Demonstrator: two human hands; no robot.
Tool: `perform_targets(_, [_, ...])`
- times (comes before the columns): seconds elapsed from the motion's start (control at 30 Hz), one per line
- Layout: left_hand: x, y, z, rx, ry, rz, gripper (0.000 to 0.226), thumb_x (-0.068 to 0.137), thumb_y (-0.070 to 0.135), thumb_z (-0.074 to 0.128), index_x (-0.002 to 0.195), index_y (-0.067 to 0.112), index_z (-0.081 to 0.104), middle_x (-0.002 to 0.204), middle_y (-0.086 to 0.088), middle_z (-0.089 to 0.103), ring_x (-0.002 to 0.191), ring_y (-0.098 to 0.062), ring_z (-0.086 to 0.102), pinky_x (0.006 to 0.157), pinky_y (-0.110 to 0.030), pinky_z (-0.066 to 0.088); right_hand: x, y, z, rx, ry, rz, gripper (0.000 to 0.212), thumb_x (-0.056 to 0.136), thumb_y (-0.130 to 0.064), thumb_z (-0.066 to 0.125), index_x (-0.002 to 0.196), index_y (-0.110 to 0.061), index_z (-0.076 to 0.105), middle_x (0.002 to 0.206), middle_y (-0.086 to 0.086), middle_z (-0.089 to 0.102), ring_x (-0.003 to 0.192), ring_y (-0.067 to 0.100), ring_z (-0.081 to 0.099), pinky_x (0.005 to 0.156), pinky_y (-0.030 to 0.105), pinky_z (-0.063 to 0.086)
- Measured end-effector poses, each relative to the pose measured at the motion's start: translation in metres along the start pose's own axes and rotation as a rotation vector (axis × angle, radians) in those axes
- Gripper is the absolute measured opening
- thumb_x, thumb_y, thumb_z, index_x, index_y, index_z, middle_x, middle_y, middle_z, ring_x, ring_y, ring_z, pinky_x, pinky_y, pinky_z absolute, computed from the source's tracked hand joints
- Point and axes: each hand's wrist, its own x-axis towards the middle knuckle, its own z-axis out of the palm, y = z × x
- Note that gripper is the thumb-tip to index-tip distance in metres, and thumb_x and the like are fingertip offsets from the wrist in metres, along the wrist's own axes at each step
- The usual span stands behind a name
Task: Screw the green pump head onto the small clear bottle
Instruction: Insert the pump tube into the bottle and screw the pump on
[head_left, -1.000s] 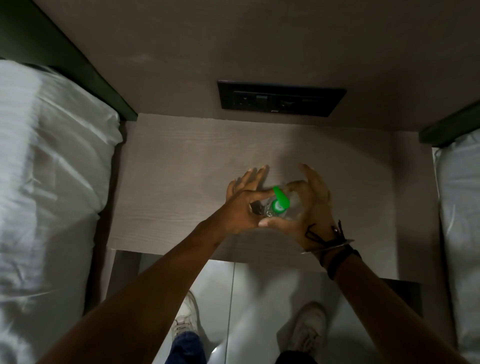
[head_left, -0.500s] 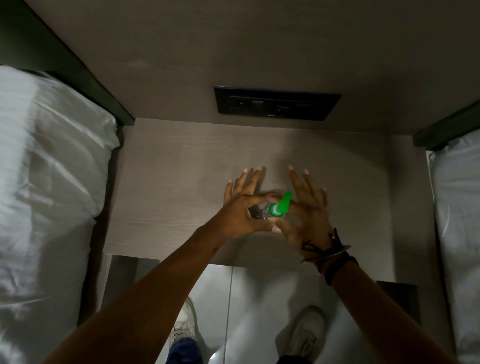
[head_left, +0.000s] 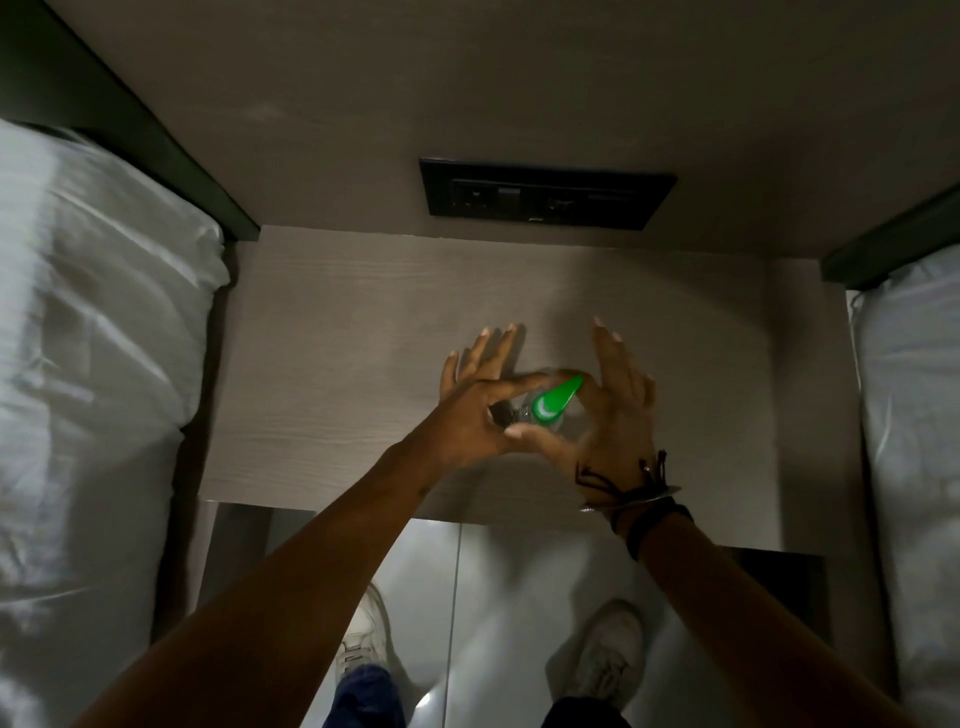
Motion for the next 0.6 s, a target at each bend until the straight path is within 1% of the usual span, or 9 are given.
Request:
perform_targets(0.07, [-0.001,0.001,-0.001,-0.022,0.0,0.0,0.068,0.068,0.065,0.068,0.128,0.059,0.037,0.158,0.009,-0.009,0.141,-0.013,-0.022,0.107,-0.042,-0.018,-0.002,0.003,0.001,0.118,-0.032,-0.019,0.068,0.07,-0.049,0.069,0.127,-0.015,0.055,0.154,0.02,0.018,0.14,0.04,0.02,0.106,0.067,0.024])
perform_targets(0.17, [-0.002,0.003,-0.002,-0.073,0.001,0.013,0.065,0.066,0.073,0.062,0.125,0.063,0.037,0.159,0.009,-0.008,0.142,-0.014,-0.021,0.107,-0.042,-0.018,-0.004,0.008,-0.003,0.088,-0.001,-0.126,0.049,0.075,-0.048,0.055,0.103,-0.011,0.07,0.147,0.014,0.032,0.136,0.037,0.028,0.101,0.064,0.032])
perform_targets(0.27, [-0.001,0.004,-0.004,-0.052,-0.007,0.01,0.07,0.066,0.07,0.065,0.13,0.058,0.037,0.159,0.006,-0.007,0.142,-0.015,-0.021,0.108,-0.045,-0.017,0.0,0.008,-0.003,0.003,0.089,-0.067,0.059,0.063,-0.062,0.066,0.088,-0.009,0.071,0.139,0.017,0.049,0.131,0.036,0.041,0.096,0.059,0.039])
perform_targets(0.33, [-0.001,0.005,-0.004,-0.023,-0.014,0.004,0.072,0.068,0.064,0.068,0.132,0.053,0.038,0.159,0.003,-0.006,0.143,-0.018,-0.019,0.109,-0.049,-0.015,-0.001,0.007,-0.001,0.067,0.072,-0.016,0.073,0.054,-0.063,0.075,0.105,-0.011,0.064,0.144,0.02,0.04,0.132,0.035,0.038,0.099,0.056,0.038])
perform_targets(0.4, [-0.002,0.005,-0.004,-0.028,-0.014,0.005,0.07,0.069,0.062,0.068,0.132,0.048,0.041,0.159,0.003,-0.006,0.143,-0.018,-0.019,0.11,-0.051,-0.014,-0.003,0.01,0.0,0.189,-0.005,-0.035,0.08,0.059,-0.053,0.077,0.124,-0.012,0.054,0.151,0.024,0.026,0.136,0.036,0.029,0.105,0.058,0.032])
perform_targets(0.43, [-0.002,0.005,-0.004,-0.047,-0.011,0.001,0.07,0.069,0.063,0.068,0.132,0.047,0.043,0.159,0.003,-0.006,0.143,-0.017,-0.019,0.11,-0.051,-0.015,-0.003,0.012,0.0,0.223,-0.034,-0.076,0.068,0.065,-0.043,0.076,0.121,-0.009,0.058,0.15,0.026,0.026,0.137,0.038,0.029,0.106,0.063,0.031])
perform_targets(0.5, [-0.002,0.006,-0.003,-0.074,-0.005,-0.007,0.07,0.067,0.065,0.068,0.131,0.047,0.045,0.16,0.003,-0.005,0.142,-0.014,-0.02,0.11,-0.049,-0.015,-0.001,0.017,-0.002,0.243,-0.043,-0.125,0.038,0.067,-0.024,0.075,0.101,-0.006,0.07,0.145,0.026,0.036,0.134,0.041,0.033,0.102,0.068,0.032])
perform_targets(0.53, [-0.002,0.007,-0.003,-0.076,0.0,-0.006,0.071,0.067,0.066,0.068,0.131,0.048,0.045,0.16,0.003,-0.005,0.142,-0.013,-0.02,0.11,-0.049,-0.016,0.0,0.018,-0.002,0.246,-0.03,-0.116,0.033,0.067,-0.022,0.075,0.096,-0.007,0.072,0.143,0.024,0.041,0.134,0.041,0.035,0.101,0.068,0.033])
perform_targets(0.6, [-0.002,0.007,-0.003,-0.068,0.007,-0.002,0.072,0.066,0.065,0.07,0.131,0.051,0.042,0.16,0.003,-0.004,0.143,-0.014,-0.019,0.109,-0.048,-0.015,0.0,0.013,-0.002,0.227,0.031,-0.061,0.038,0.064,-0.029,0.082,0.096,-0.013,0.071,0.141,0.018,0.046,0.134,0.038,0.036,0.099,0.066,0.035])
